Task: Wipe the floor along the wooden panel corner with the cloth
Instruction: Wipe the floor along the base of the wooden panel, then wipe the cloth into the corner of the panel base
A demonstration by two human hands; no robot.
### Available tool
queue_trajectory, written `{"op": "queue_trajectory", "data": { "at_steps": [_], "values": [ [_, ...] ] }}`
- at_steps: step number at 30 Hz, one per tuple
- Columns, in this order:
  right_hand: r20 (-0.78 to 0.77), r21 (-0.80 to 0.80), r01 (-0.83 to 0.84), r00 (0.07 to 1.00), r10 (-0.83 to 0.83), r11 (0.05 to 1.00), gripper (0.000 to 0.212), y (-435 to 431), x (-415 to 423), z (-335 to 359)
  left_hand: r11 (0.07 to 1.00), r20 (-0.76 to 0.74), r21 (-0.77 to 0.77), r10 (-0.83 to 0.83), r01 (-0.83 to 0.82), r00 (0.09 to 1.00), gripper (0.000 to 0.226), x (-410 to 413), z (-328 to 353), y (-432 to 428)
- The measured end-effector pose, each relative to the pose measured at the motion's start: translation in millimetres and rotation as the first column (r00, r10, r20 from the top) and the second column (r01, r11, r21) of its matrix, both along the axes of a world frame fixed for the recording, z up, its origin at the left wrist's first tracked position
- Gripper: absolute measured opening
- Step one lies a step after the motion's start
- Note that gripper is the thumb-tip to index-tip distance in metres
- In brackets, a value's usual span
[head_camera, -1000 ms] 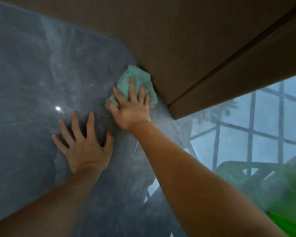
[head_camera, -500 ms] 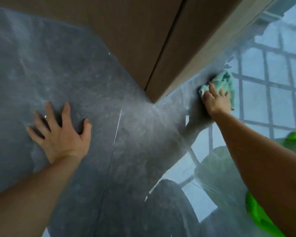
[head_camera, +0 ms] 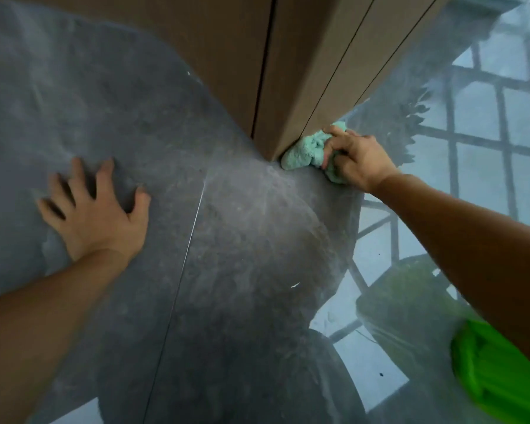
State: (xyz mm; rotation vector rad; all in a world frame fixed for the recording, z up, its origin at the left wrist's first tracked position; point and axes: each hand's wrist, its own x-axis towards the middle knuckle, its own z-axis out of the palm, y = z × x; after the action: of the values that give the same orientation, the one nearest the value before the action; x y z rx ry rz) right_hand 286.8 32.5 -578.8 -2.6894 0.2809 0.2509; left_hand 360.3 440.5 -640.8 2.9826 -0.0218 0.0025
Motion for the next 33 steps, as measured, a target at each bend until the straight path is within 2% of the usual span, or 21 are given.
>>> {"op": "queue_trajectory", "data": {
  "at_steps": [2, 5, 7, 9, 11, 12, 13, 14, 15, 16, 17, 18, 19, 20, 22, 23, 25, 27, 29, 31, 33],
  "values": [
    [0.017, -0.033, 0.072, 0.997, -0.072, 0.997, 0.030, 18.5, -8.2, -8.2, 1.000, -0.036, 0.003, -0.013, 0.013, 0.999, 0.070, -0.2, 3.5, 2.1],
    [0.149, -0.082, 0.074, 0.987, -0.061, 0.994, 0.023, 14.0, -28.8, -20.9, 1.000, -0.079, 0.025, -0.003, 0.005, 0.997, 0.074, -1.3, 7.5, 0.7],
    [0.177, -0.113, 0.289, 0.947, -0.267, 0.951, 0.024, -6.8, -22.1, -19.0, 0.999, -0.117, 0.037, 0.001, 0.003, 0.993, 0.076, 0.3, 9.7, -2.1],
    [0.125, -0.039, 0.556, 0.827, -0.548, 0.830, 0.024, -16.0, -12.9, -18.9, 0.998, -0.162, 0.056, 0.021, -0.012, 0.987, 0.076, -2.8, 11.8, -3.9],
    [0.103, -0.004, 0.659, 0.749, -0.655, 0.752, 0.023, 12.1, -10.4, -14.9, 0.995, -0.214, 0.011, 0.096, -0.096, 0.972, 0.073, -13.7, 16.5, -14.9],
    [0.107, 0.041, 0.631, 0.768, -0.632, 0.774, 0.023, 37.8, -11.1, -11.0, 0.988, -0.265, -0.013, 0.144, -0.153, 0.953, 0.072, -21.7, 24.1, -26.1],
    [0.092, 0.127, 0.542, 0.828, -0.554, 0.831, 0.021, 68.1, -13.1, -5.3, 0.976, -0.339, -0.039, 0.187, -0.212, 0.922, 0.072, -32.5, 33.2, -42.9],
    [0.037, 0.241, 0.410, 0.902, -0.431, 0.880, 0.021, 101.1, -18.2, 1.6, 0.955, -0.434, -0.096, 0.213, -0.280, 0.875, 0.071, -45.5, 46.3, -63.8],
    [-0.084, 0.393, 0.291, 0.956, -0.281, 0.872, 0.023, 133.2, -27.3, 12.4, 0.897, -0.549, -0.215, 0.216, -0.386, 0.808, 0.068, -59.3, 63.5, -85.2],
    [-0.221, 0.564, 0.244, 0.965, -0.141, 0.789, 0.028, 160.4, -40.1, 27.7, 0.775, -0.667, -0.348, 0.191, -0.528, 0.720, 0.064, -76.2, 85.0, -103.8],
    [-0.323, 0.679, 0.279, 0.944, -0.066, 0.679, 0.036, 178.1, -55.4, 47.4, 0.598, -0.787, -0.420, 0.135, -0.683, 0.602, 0.059, -96.1, 108.0, -116.6],
    [-0.397, 0.722, 0.374, 0.913, -0.095, 0.582, 0.042, 187.3, -72.8, 69.8, 0.445, -0.890, -0.389, 0.044, -0.807, 0.453, 0.054, -117.5, 134.1, -121.5],
    [-0.459, 0.737, 0.484, 0.871, -0.177, 0.472, 0.044, 189.9, -90.8, 89.3, 0.373, -0.939, -0.328, -0.029, -0.868, 0.342, 0.051, -135.5, 160.6, -120.2],
    [-0.529, 0.740, 0.587, 0.809, -0.255, 0.329, 0.045, 187.6, -113.4, 109.8, 0.351, -0.959, -0.283, -0.076, -0.892, 0.274, 0.052, -151.4, 187.4, -115.7],
    [-0.672, 0.693, 0.720, 0.661, -0.335, 0.032, 0.045, 172.3, -162.0, 164.1, 0.440, -0.967, -0.246, -0.167, -0.863, 0.191, 0.052, -177.3, 243.4, -106.1],
    [-0.748, 0.637, 0.762, 0.574, -0.333, -0.118, 0.041, 158.7, -184.4, 203.0, 0.503, -0.967, -0.247, -0.185, -0.828, 0.175, 0.045, -189.9, 278.2, -108.5],
    [-0.856, 0.516, 0.772, 0.443, -0.267, -0.371, 0.027, 124.4, -219.6, 281.0, 0.566, -0.957, -0.275, -0.238, -0.777, 0.166, 0.029, -211.8, 349.5, -129.9],
    [-0.886, 0.464, 0.758, 0.389, -0.253, -0.458, 0.026, 82.8, -247.4, 345.3, 0.630, -0.949, -0.308, -0.258, -0.713, 0.183, 0.024, -229.7, 408.4, -165.7],
    [-0.867, 0.493, 0.766, 0.390, -0.312, -0.412, 0.031, 43.0, -275.3, 402.4, 0.676, -0.929, -0.370, -0.273, -0.638, 0.249, 0.031, -249.2, 458.2, -205.3],
    [-0.811, 0.571, 0.729, 0.429, -0.398, -0.378, 0.023, 4.7, -302.4, 450.6, 0.660, -0.890, -0.455, -0.322, -0.597, 0.323, 0.039, -267.3, 497.6, -256.1],
    [-0.730, 0.649, 0.702, 0.465, -0.501, -0.293, 0.031, -27.9, -326.9, 485.6, 0.620, -0.868, -0.497, -0.359, -0.608, 0.344, 0.044, -287.1, 522.0, -307.8]
  ]
}}
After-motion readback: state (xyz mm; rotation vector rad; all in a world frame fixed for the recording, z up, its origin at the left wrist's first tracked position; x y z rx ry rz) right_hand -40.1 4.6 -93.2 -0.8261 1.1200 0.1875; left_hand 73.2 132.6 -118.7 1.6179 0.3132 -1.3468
